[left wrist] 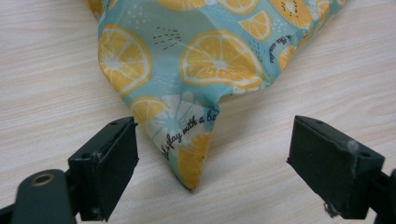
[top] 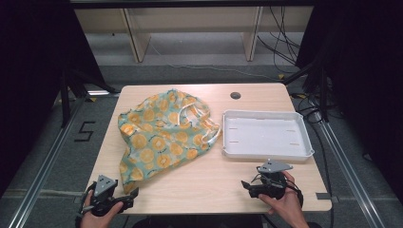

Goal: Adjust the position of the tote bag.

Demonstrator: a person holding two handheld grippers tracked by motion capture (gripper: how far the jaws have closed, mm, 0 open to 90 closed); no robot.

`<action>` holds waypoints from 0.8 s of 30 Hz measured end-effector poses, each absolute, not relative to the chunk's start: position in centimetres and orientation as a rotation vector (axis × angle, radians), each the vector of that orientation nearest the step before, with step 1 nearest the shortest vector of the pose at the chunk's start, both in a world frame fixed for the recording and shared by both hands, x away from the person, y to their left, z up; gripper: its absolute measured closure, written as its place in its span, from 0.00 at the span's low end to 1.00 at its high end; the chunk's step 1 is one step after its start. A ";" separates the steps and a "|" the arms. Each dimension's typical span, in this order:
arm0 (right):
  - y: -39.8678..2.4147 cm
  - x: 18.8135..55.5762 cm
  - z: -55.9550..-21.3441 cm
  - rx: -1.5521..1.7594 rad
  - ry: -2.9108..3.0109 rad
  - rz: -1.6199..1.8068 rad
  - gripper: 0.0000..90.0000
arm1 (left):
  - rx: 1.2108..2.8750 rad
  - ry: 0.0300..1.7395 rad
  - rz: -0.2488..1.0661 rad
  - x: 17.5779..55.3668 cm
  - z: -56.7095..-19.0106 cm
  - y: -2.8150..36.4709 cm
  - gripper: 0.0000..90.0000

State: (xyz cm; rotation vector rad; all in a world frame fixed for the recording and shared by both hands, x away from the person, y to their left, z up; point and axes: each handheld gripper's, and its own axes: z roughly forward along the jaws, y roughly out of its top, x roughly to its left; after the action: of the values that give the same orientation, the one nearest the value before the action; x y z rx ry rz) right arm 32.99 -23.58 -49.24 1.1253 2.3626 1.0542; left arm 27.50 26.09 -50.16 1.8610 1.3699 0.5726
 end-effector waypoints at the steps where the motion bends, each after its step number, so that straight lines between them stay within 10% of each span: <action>1: -23.6 33.0 -49.2 1.124 2.361 1.055 0.23 | 1.859 1.373 0.573 27.5 -50.1 26.1 0.17; 24: -23.1 33.1 -49.4 1.125 2.394 1.067 0.23 | 1.765 1.350 0.597 29.9 -47.6 25.8 0.17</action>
State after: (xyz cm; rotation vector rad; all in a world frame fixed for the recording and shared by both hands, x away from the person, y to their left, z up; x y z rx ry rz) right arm 33.09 -23.06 -49.36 1.1253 2.3936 1.0674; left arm 29.91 25.76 -47.59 1.7655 1.3497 0.5973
